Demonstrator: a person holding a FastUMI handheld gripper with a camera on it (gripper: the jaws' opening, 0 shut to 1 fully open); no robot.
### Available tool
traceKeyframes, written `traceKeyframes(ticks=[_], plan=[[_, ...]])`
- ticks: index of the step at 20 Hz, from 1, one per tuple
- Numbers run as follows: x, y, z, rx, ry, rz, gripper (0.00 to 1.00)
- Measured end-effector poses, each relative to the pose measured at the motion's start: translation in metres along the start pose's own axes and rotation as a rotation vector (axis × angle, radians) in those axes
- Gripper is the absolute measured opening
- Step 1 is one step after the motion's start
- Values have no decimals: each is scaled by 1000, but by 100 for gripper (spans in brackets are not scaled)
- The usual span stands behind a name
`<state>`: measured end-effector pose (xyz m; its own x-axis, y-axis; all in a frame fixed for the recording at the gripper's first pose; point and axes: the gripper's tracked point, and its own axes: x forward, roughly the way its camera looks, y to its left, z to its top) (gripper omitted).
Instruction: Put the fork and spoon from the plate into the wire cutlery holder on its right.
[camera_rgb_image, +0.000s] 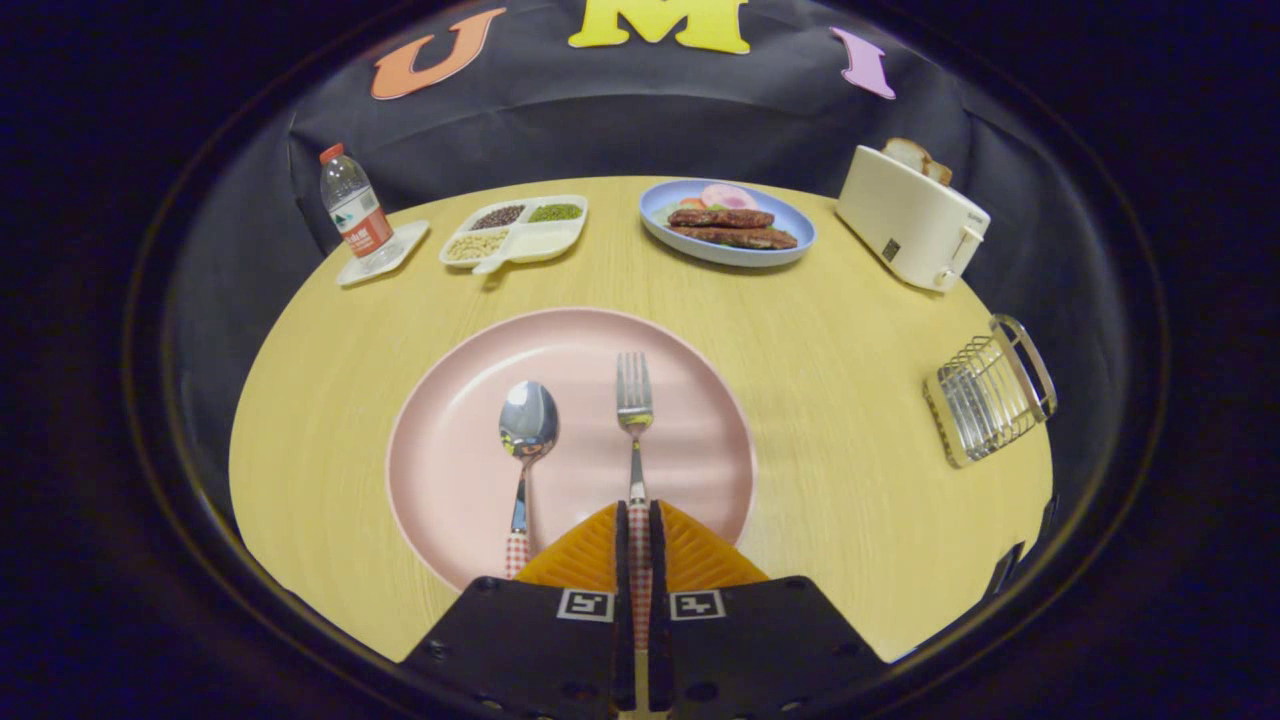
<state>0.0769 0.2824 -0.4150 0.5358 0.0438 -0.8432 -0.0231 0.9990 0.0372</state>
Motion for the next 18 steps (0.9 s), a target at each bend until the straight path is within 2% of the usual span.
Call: traceKeyframes(ticks=[9, 18], plan=[[-64, -5, 9, -70, -61, 79, 5], [-135, -86, 33, -71, -114, 88, 5]])
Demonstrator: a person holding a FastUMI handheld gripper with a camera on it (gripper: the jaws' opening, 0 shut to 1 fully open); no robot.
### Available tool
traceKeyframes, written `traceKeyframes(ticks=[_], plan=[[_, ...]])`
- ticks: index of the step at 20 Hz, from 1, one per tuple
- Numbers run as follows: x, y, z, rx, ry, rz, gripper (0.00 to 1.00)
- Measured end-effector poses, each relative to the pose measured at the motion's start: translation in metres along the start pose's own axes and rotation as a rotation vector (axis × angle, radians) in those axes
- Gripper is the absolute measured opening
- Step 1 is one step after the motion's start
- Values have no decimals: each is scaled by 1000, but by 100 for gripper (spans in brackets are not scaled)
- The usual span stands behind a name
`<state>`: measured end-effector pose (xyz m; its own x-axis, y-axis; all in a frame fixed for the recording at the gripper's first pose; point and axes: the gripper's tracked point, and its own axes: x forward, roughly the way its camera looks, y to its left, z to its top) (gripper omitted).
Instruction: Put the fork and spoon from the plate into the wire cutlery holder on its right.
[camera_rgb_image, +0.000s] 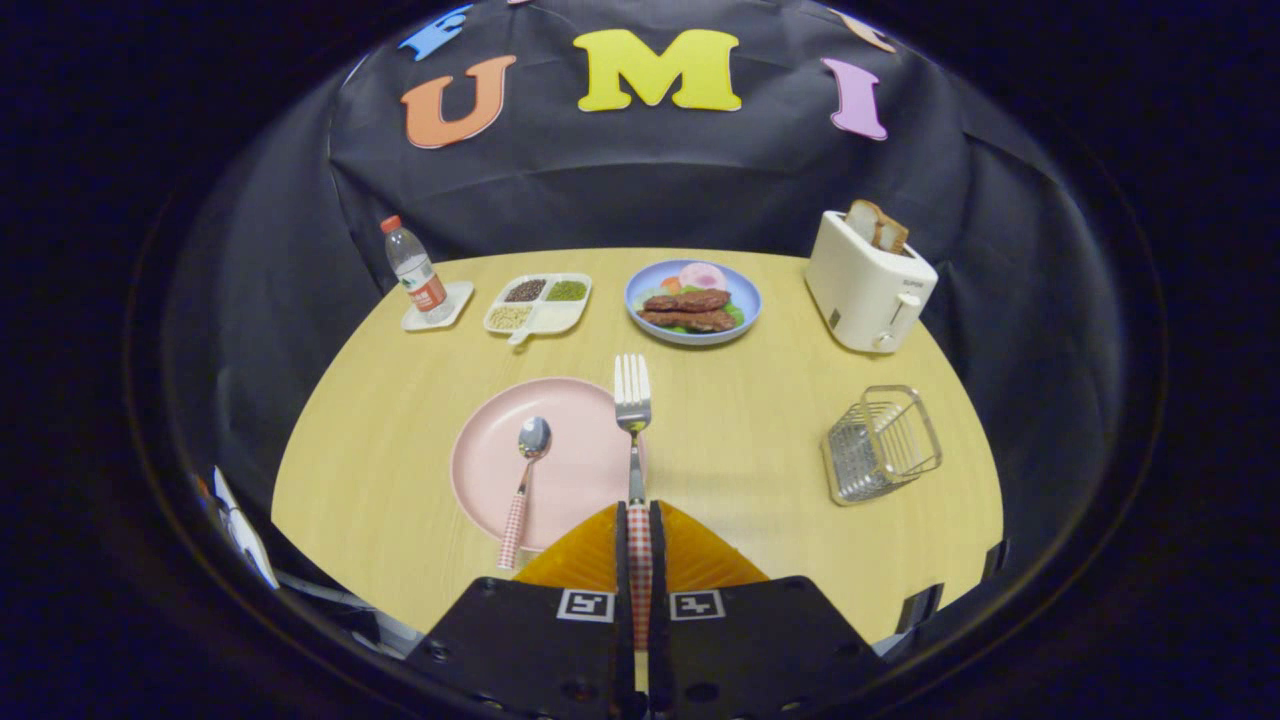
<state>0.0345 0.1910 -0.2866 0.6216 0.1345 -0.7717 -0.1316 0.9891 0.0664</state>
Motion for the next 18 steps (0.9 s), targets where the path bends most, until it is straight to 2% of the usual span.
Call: traceKeyframes(ticks=[9, 11, 14, 18], plan=[[-31, -138, 17, 4, 8, -84, 5], [-32, -161, 17, 18, 29, -79, 5], [-27, -189, 9, 25, 99, -87, 5], [-25, -202, -3, 39, 257, -35, 5]])
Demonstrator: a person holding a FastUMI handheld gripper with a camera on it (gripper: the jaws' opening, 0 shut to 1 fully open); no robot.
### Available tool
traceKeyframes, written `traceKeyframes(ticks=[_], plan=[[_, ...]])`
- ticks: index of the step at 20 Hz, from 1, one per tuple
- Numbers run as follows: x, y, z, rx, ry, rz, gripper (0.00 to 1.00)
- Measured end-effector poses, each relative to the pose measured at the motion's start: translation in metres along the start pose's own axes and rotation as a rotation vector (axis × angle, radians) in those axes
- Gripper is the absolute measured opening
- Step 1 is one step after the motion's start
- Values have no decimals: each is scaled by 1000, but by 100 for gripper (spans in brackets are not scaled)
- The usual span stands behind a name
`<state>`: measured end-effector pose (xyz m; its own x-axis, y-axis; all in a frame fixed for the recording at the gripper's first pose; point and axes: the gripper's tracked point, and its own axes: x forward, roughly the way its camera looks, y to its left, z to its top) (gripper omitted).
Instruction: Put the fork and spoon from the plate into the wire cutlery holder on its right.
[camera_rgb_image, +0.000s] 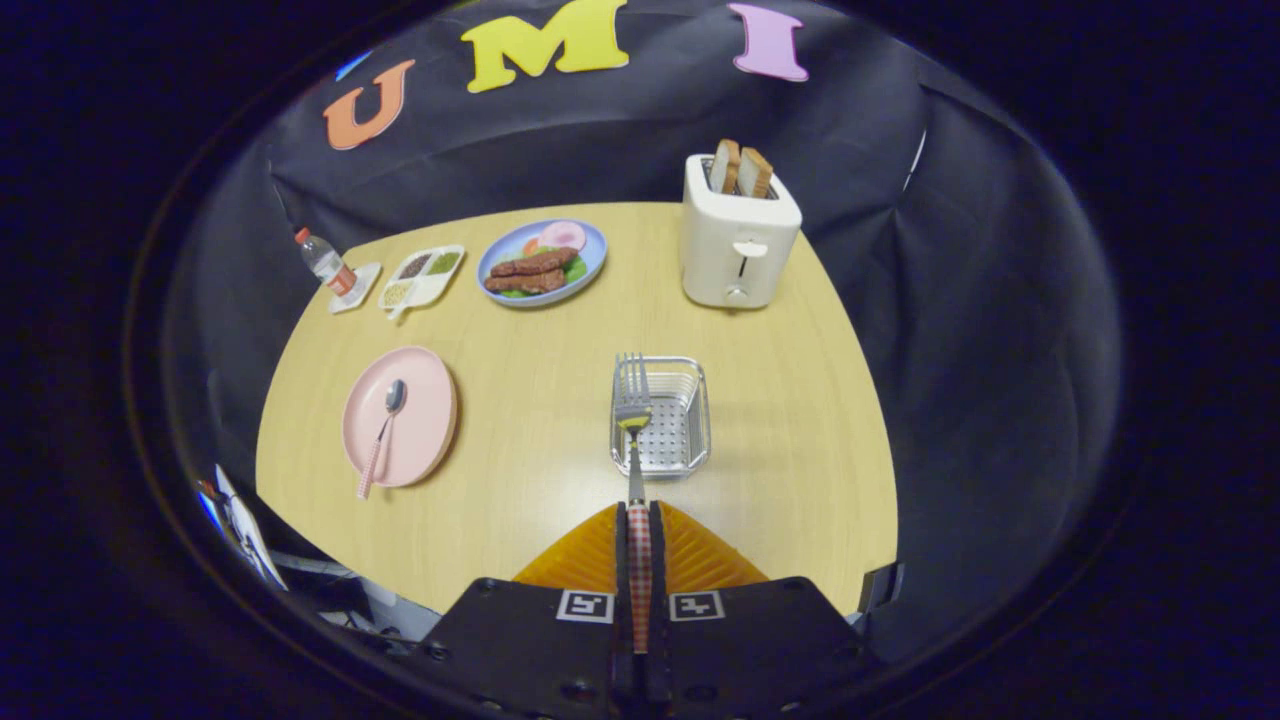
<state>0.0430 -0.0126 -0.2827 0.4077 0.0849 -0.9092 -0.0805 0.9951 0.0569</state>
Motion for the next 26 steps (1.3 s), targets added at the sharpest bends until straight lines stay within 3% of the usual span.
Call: traceKeyframes(ticks=[4, 11, 16, 21, 26], plan=[[6, -22, 8, -54, 78, -43, 6], [17, -26, 14, -46, 254, -49, 5], [30, -16, 12, 18, 428, -16, 6], [38, -15, 35, -1, 491, -29, 5], [42, -6, 30, -17, 631, -4, 6]])
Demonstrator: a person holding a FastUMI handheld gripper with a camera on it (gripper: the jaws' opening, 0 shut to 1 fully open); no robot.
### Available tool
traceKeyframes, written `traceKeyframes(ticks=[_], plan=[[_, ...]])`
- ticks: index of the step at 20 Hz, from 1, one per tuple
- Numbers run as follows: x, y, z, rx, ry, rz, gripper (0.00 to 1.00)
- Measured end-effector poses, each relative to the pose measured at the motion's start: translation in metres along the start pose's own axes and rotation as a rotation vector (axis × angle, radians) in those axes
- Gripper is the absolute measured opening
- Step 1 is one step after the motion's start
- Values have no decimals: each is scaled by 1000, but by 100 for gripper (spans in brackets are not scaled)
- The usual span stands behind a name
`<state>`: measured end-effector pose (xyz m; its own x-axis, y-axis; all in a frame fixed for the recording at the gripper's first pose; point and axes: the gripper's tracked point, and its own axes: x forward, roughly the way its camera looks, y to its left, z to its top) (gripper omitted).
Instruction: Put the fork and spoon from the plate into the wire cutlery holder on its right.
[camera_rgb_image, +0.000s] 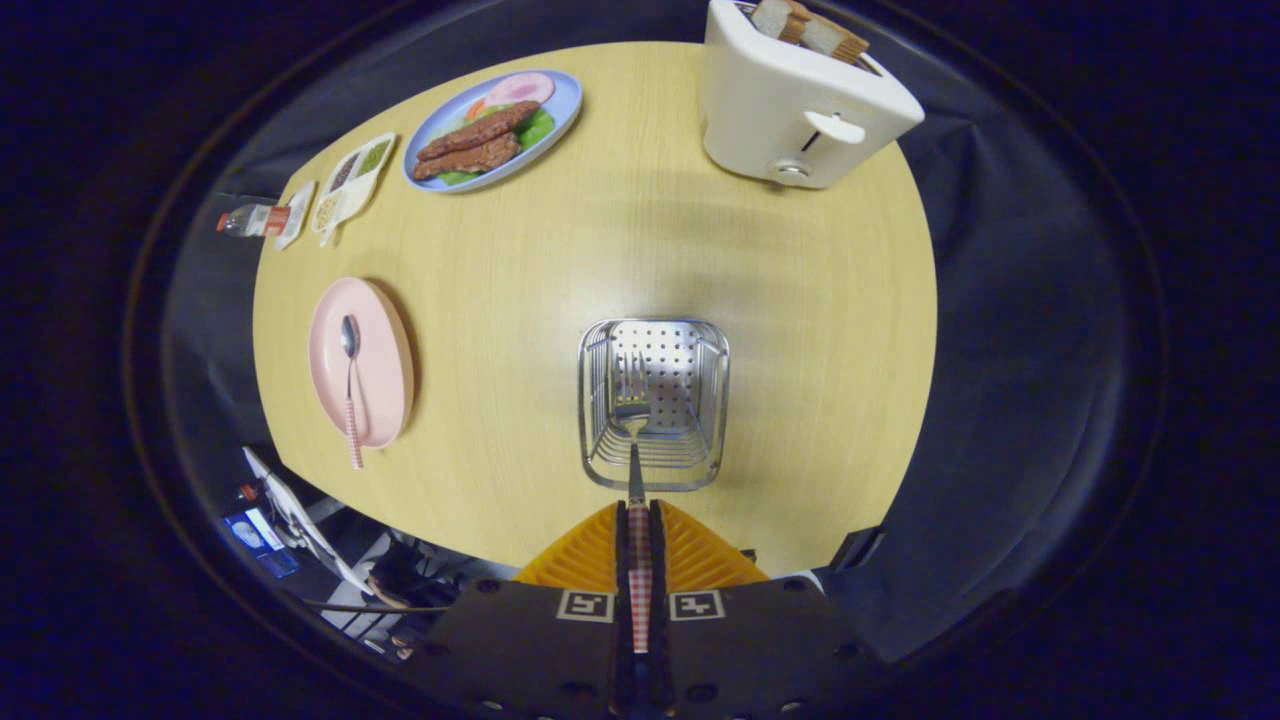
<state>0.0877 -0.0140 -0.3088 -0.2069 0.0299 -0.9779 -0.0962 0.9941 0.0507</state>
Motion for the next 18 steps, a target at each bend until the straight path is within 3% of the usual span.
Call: traceKeyframes(ticks=[3, 8, 13, 15, 16, 18], plan=[[2, -1, 14, -10, -18, -30, 7], [14, 4, 16, -11, 0, -11, 8], [15, 0, 18, 26, -68, -18, 11], [11, 5, 18, 47, -117, 4, 18], [9, 6, 16, 59, -137, 4, 31], [5, 14, 12, 82, -180, 20, 42]])
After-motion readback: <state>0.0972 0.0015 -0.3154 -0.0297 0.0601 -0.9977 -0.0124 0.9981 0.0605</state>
